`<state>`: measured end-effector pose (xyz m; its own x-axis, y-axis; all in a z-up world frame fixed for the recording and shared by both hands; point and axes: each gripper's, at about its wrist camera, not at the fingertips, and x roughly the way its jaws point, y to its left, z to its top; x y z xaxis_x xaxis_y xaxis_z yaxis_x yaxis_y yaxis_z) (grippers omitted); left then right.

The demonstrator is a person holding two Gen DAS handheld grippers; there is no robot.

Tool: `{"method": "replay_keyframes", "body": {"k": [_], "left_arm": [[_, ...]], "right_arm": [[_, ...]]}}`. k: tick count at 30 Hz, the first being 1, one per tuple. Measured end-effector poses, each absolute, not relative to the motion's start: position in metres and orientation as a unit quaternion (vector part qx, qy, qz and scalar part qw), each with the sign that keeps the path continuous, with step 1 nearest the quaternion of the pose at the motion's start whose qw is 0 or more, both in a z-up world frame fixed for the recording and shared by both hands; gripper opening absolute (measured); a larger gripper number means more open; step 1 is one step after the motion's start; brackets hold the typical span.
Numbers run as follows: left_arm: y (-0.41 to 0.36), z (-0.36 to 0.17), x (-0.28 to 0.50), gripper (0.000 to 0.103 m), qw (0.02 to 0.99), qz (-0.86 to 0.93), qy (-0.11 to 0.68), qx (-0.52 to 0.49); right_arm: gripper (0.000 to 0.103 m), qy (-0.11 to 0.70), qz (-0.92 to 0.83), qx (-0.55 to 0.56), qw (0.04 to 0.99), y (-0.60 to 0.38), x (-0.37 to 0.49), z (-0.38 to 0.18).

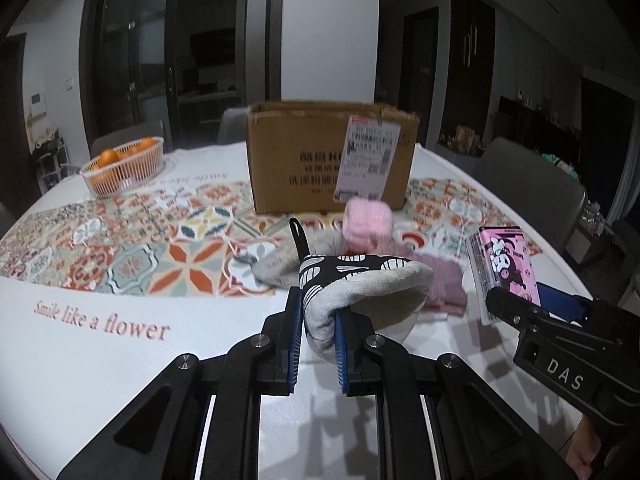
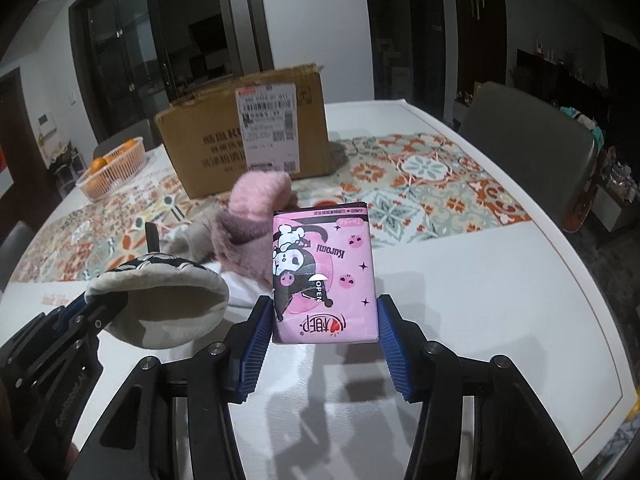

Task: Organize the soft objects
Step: 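Lift the slipper and tissue pack and carry both over the cardboard box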

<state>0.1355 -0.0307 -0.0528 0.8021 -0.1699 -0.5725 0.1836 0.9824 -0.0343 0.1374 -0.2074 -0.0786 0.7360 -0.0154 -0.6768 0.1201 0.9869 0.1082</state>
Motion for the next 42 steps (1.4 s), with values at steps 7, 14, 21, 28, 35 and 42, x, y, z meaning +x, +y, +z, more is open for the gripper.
{"method": "replay_keyframes", "body": {"k": [7,14,21,28,35,42], "left_arm": [[-0.024,-0.027,0.134,0.016,0.959,-0.089,0.267,0.009],[-0.018,-0.004,0.142,0.016,0.968,-0.085,0.237,0.004],[-0.013,0.013,0.159,0.016,0.975,-0.08,0.209,0.0],[-0.008,0.028,0.177,0.016,0.981,-0.074,0.181,0.004],[-0.006,0.045,0.202,0.016,0.985,-0.073,0.154,0.005],[-0.006,0.057,0.227,0.016,0.989,-0.071,0.13,0.005]], "right_arm": [[0.053,0.328,-0.024,0.068,0.942,-0.198,0.134,-0.052],[0.053,0.294,-0.017,0.068,0.953,-0.192,0.14,-0.028],[0.053,0.269,-0.012,0.073,0.96,-0.189,0.156,-0.01],[0.053,0.251,-0.006,0.075,0.965,-0.183,0.178,0.002],[0.053,0.234,0.003,0.079,0.969,-0.179,0.201,0.013],[0.053,0.218,0.009,0.08,0.973,-0.177,0.23,0.023]]}}
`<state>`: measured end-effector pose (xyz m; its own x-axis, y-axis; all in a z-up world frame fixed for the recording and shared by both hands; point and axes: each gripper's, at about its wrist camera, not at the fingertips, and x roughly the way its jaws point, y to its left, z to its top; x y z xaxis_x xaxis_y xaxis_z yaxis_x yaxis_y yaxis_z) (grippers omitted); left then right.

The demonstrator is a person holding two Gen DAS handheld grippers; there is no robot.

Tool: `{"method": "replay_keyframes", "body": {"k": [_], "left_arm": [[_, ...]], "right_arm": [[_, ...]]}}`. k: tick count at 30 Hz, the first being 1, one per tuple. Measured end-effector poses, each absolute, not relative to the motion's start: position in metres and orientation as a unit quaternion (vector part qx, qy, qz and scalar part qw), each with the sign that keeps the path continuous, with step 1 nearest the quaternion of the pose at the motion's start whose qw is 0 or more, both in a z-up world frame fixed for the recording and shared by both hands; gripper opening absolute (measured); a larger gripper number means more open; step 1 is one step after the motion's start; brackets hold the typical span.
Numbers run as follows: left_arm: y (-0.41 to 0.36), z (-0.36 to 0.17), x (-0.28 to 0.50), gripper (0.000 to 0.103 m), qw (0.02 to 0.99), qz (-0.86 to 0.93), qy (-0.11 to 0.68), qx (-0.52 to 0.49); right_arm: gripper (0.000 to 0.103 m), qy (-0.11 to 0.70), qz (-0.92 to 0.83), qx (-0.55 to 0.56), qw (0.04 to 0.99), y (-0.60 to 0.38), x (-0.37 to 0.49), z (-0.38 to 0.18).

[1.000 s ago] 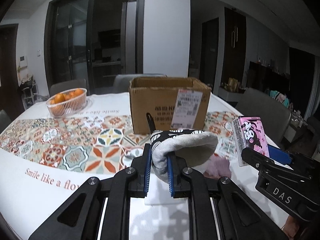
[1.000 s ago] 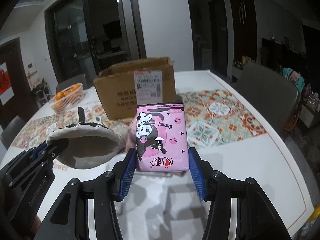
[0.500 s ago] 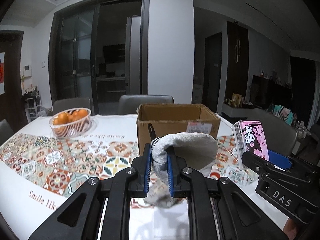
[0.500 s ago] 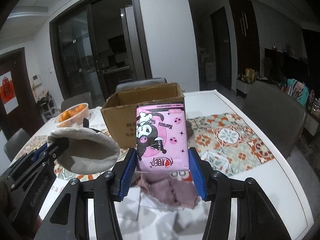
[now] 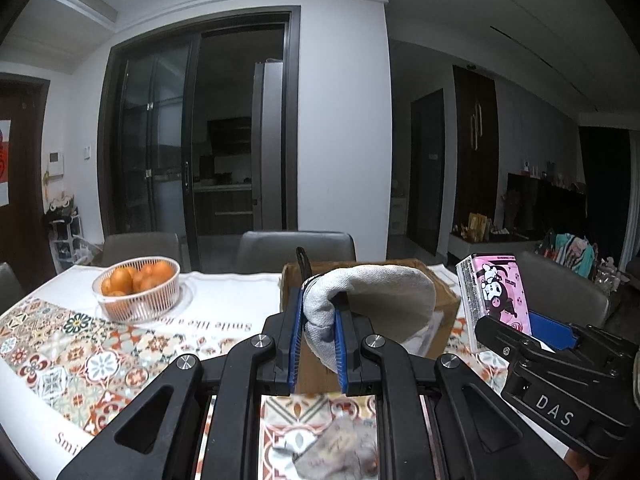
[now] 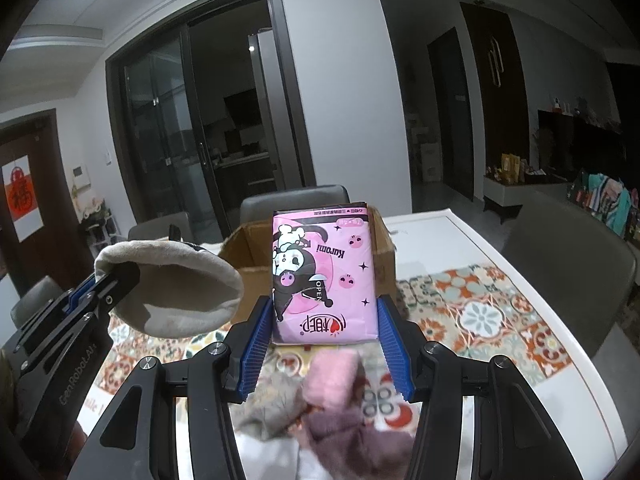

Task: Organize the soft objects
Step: 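Lift the slipper and tissue pack and carry both over the cardboard box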

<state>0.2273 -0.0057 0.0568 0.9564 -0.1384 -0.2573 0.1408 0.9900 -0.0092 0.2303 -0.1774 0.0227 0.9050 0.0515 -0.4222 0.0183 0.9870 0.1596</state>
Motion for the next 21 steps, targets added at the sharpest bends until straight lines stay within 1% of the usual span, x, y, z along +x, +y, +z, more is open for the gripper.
{"method": "replay_keyframes", "body": {"k": [12,21], "left_arm": [[-0.011,0.065,0.276,0.016,0.992,-0.067,0.103,0.012],[-0.022,0.062,0.315,0.016,0.993,-0.063,0.094,0.027]], "right_arm": [[0.053,0.189,0.007,0.07,0.979,-0.183,0.277,0.034],[0.053,0.201,0.016,0.077,0.977,-0.189,0.311,0.034]]}}
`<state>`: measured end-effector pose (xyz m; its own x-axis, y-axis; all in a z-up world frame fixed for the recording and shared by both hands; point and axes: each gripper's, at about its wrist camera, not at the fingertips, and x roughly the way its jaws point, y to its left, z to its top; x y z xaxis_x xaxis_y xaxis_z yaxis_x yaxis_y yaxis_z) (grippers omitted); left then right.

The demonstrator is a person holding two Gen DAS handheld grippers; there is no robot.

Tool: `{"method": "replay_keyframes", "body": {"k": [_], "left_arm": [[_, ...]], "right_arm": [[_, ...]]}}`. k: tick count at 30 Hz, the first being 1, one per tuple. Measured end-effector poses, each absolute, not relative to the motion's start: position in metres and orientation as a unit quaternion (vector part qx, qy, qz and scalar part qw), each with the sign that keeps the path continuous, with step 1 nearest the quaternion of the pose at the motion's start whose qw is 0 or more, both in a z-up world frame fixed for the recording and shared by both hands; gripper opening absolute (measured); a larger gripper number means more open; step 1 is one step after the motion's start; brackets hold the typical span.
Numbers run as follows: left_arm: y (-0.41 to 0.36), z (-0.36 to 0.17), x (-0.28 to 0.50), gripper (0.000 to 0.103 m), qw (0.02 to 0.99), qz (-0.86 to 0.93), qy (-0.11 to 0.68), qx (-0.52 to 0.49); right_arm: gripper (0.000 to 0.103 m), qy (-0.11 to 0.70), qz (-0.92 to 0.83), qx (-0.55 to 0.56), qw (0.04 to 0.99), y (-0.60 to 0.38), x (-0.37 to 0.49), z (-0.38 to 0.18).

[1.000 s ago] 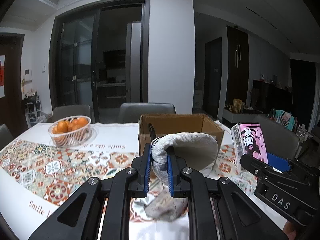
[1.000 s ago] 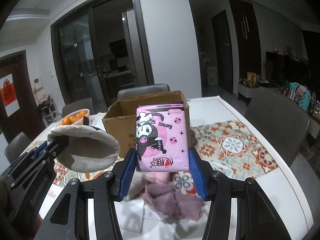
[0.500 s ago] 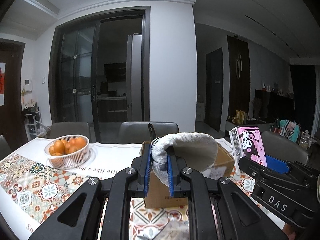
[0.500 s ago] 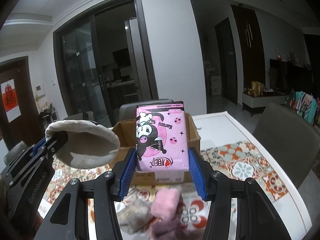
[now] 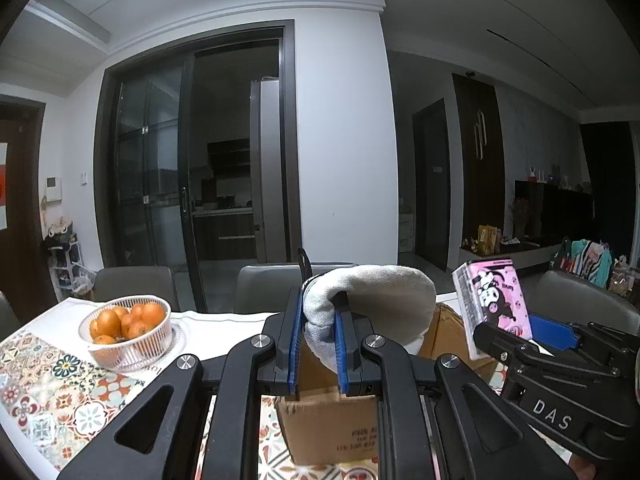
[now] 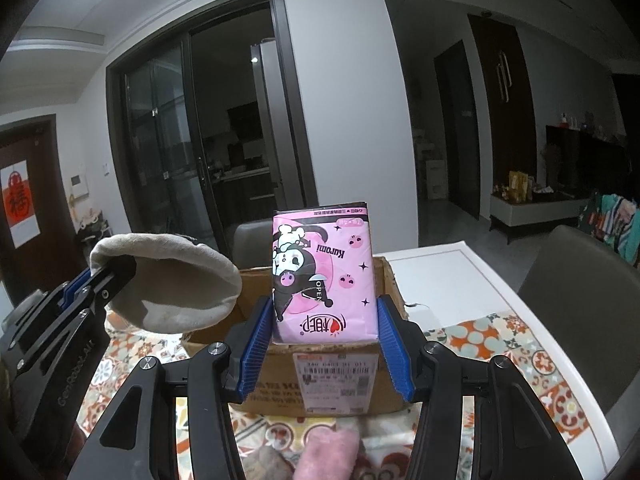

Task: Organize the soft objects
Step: 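Lift the slipper and tissue pack and carry both over the cardboard box, then open both tools to drop the slipper and tissue pack into the box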

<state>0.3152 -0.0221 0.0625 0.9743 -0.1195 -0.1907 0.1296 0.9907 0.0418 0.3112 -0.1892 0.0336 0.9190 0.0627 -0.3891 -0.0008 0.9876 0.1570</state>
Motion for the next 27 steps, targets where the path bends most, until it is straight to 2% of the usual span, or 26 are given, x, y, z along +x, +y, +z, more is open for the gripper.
{"method": "replay_keyframes", "body": {"k": [24,26,27], "left_arm": [[-0.061,0.011,0.394,0.017,0.975,-0.068,0.193,0.086],[-0.061,0.008,0.397,0.022,0.974,-0.066,0.2,0.086],[-0.061,0.008,0.396,0.029,0.974,-0.065,0.202,0.086]], "right_arm": [[0.054,0.3,0.028,0.041,0.953,-0.203,0.389,-0.002],[0.054,0.307,0.026,0.045,0.95,-0.206,0.392,-0.005],[0.054,0.308,0.023,0.046,0.95,-0.205,0.396,-0.005]]}}
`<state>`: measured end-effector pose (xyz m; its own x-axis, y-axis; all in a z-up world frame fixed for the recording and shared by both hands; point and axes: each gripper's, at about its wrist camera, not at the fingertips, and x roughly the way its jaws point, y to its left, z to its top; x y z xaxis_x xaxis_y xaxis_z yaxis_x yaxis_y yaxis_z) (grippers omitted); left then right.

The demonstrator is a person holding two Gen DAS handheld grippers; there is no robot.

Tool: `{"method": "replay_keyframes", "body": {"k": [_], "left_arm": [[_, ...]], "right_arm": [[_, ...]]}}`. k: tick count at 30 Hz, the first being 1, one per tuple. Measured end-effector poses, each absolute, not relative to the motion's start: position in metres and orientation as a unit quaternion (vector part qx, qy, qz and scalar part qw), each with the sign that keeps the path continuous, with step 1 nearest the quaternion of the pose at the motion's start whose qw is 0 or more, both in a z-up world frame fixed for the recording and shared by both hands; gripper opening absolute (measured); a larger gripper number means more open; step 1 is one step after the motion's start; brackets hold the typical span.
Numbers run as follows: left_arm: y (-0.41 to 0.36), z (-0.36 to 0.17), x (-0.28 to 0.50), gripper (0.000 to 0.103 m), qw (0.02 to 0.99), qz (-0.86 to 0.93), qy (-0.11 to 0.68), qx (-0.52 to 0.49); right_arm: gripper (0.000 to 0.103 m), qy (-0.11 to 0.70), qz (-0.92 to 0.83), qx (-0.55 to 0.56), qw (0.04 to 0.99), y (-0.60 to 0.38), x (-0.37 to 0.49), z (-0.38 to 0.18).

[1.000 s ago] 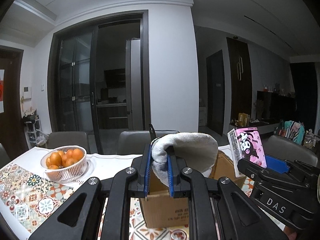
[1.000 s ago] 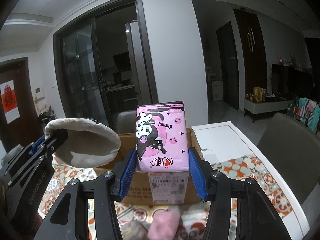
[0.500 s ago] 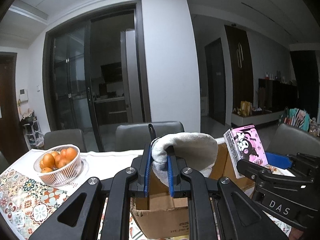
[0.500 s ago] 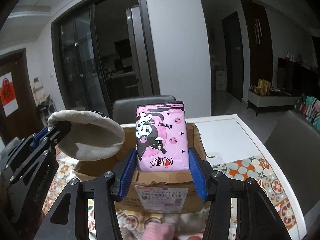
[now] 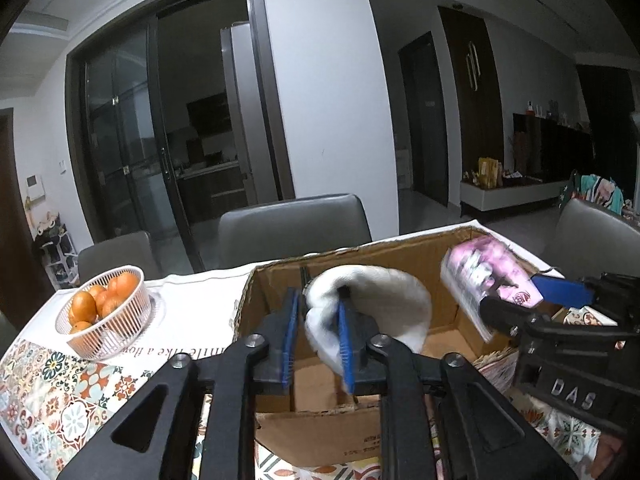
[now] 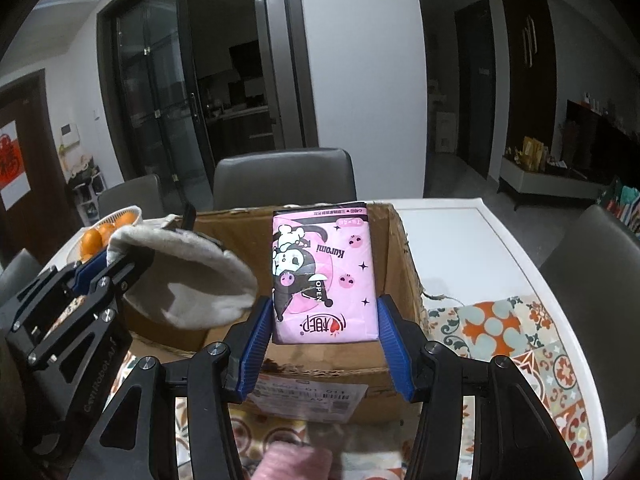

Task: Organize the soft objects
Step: 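Open both tools to drop the slipper and tissue pack into the box, then move both tools back toward the remaining soft items on the table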

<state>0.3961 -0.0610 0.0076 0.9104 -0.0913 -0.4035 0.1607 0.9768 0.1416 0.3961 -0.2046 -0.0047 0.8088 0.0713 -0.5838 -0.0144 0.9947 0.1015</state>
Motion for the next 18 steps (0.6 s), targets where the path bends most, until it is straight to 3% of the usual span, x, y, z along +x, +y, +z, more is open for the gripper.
{"method": "replay_keyframes", "body": {"k": [4,9,18], "left_arm": [[-0.06,0.01,0.391,0.04,0.975,-0.061,0.197,0.086],[-0.054,0.02,0.379,0.05,0.977,-0.053,0.187,0.086],[-0.041,0.037,0.348,0.052,0.978,-0.05,0.192,0.06]], "right_arm": [[0.062,0.304,0.016,0.048,0.951,-0.205,0.395,-0.004],[0.063,0.299,0.009,0.048,0.953,-0.207,0.389,0.001],[0.063,0.272,0.006,0.054,0.961,-0.208,0.356,0.019]]}}
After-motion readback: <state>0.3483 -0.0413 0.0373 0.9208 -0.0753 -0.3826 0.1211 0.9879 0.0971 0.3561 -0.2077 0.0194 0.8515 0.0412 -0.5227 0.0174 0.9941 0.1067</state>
